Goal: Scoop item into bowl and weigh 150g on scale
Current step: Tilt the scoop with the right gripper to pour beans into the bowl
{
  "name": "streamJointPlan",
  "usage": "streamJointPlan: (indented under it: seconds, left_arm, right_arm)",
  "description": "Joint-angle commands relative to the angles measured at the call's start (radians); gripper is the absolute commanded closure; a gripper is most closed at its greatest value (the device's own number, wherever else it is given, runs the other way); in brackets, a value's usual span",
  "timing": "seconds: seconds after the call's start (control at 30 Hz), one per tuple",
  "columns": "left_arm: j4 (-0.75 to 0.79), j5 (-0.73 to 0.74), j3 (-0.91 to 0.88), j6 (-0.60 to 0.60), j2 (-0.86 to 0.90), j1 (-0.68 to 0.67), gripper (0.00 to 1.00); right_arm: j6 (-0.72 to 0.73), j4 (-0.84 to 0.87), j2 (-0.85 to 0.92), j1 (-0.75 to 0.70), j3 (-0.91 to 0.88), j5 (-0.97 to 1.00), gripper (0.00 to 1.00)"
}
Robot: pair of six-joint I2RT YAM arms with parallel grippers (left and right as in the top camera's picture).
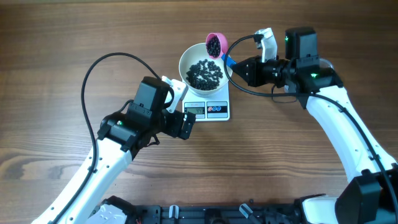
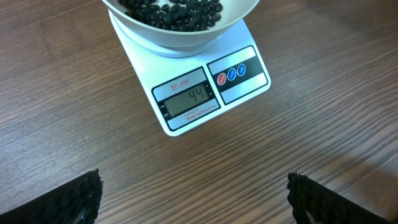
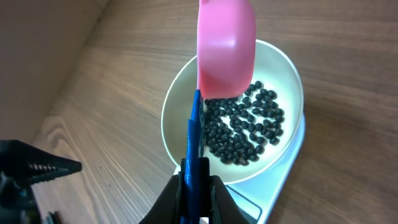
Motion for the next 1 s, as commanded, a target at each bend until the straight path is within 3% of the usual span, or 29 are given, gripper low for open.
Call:
streamJointPlan:
  seconds: [0.0, 0.57, 0.97]
  left_arm:
    - [0.003, -0.009, 0.019, -0.003, 0.004, -0.005, 0.00]
    - [0.003, -0.009, 0.019, -0.003, 0.004, -0.005, 0.00]
    - [0.003, -0.009, 0.019, -0.003, 0.004, -0.005, 0.00]
  right_arm:
    - [-0.087, 0.009, -0.023, 0.021, -0.005, 0.009, 0.96]
    - [-0.217, -0.053, -0.023, 0.071, -0.005, 0.221, 0.96]
    - [-0.287, -0.058, -0.023, 0.193, -0.005, 0.464, 0.96]
